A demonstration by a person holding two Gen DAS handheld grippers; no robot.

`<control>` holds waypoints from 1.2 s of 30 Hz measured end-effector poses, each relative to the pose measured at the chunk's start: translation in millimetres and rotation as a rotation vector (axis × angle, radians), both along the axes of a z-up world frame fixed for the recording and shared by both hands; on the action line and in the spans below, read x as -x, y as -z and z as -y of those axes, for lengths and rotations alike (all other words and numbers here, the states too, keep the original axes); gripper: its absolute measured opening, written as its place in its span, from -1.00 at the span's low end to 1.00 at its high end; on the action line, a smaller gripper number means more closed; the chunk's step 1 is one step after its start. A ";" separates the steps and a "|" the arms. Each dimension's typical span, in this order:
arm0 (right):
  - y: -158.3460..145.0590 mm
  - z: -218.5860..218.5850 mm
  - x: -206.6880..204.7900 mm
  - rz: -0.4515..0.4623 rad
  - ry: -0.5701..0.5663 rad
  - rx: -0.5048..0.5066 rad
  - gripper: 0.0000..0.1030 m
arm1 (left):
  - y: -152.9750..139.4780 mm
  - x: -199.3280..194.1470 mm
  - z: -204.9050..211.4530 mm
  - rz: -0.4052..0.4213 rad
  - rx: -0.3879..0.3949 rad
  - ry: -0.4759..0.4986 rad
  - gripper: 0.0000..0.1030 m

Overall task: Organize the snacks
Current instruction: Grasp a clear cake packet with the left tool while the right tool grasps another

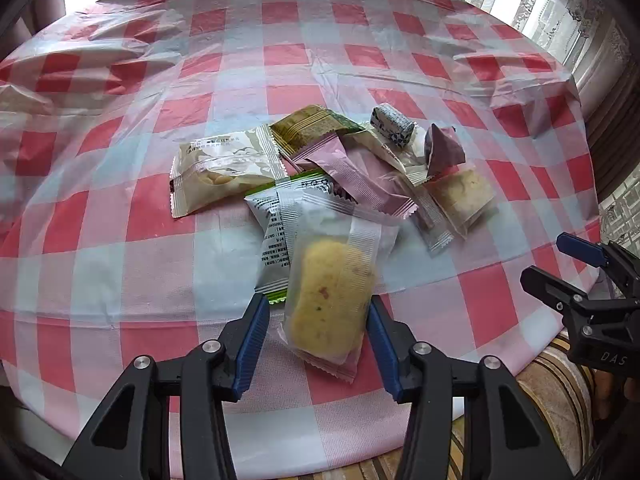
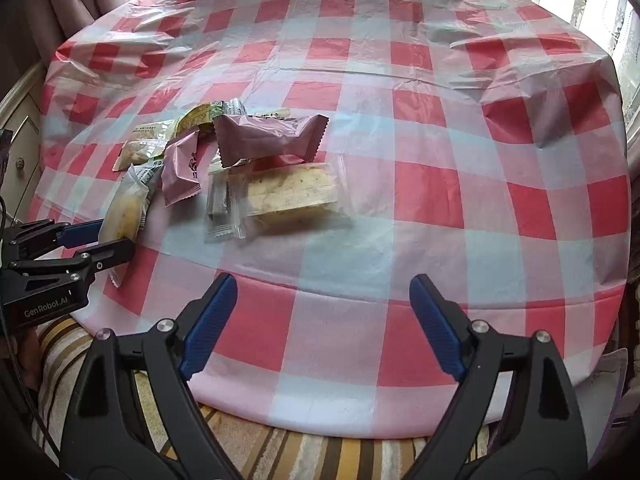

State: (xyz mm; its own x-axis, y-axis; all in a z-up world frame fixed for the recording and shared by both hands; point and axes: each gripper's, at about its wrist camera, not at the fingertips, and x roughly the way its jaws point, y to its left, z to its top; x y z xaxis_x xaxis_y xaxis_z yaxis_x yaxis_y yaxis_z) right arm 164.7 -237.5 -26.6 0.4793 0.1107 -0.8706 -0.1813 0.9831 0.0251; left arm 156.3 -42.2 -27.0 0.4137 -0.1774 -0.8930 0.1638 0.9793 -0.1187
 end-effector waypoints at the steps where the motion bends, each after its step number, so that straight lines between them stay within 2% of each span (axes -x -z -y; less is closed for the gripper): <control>1: 0.9 -2.5 -4.7 0.002 0.001 0.001 0.75 | 0.3 0.4 -0.1 0.001 0.001 -0.001 -0.11; 5: 2.7 -14.0 -23.0 0.013 -0.018 -0.010 0.76 | 0.0 3.6 -2.0 0.012 0.016 -0.009 -0.16; 6: 3.7 -16.4 -27.6 0.013 -0.020 -0.007 0.76 | 0.4 4.4 -3.5 0.013 0.026 -0.008 -0.26; 20: 24.6 -18.6 -69.2 -0.022 0.005 0.003 0.76 | 2.0 5.5 -18.0 0.023 0.127 -0.041 -0.27; 25: 22.7 -20.1 -66.2 -0.009 0.001 0.028 0.58 | 0.9 6.6 -22.2 0.030 0.140 -0.057 -0.27; 27: 20.6 -17.8 -64.7 0.000 0.012 0.023 0.36 | 0.1 7.2 -23.2 0.036 0.146 -0.061 -0.28; 29: 20.3 -15.7 -63.3 -0.002 0.015 0.015 0.34 | -1.4 7.4 -23.5 0.044 0.149 -0.065 -0.28; 31: 18.7 -14.9 -60.1 0.002 0.016 0.010 0.14 | -3.4 9.5 -25.3 0.053 0.148 -0.066 -0.28; 36: 16.1 -9.9 -51.6 -0.005 0.025 -0.018 0.02 | -10.2 13.0 -23.0 0.078 0.138 -0.067 -0.28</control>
State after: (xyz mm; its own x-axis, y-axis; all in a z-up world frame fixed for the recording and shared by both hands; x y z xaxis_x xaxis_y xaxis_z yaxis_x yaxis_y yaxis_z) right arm 216.4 -227.6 -42.7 0.4779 0.1144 -0.8709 -0.1568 0.9867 0.0436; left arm 143.3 -19.1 -16.7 0.4954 -0.2665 -0.8268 0.1130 0.9635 -0.2428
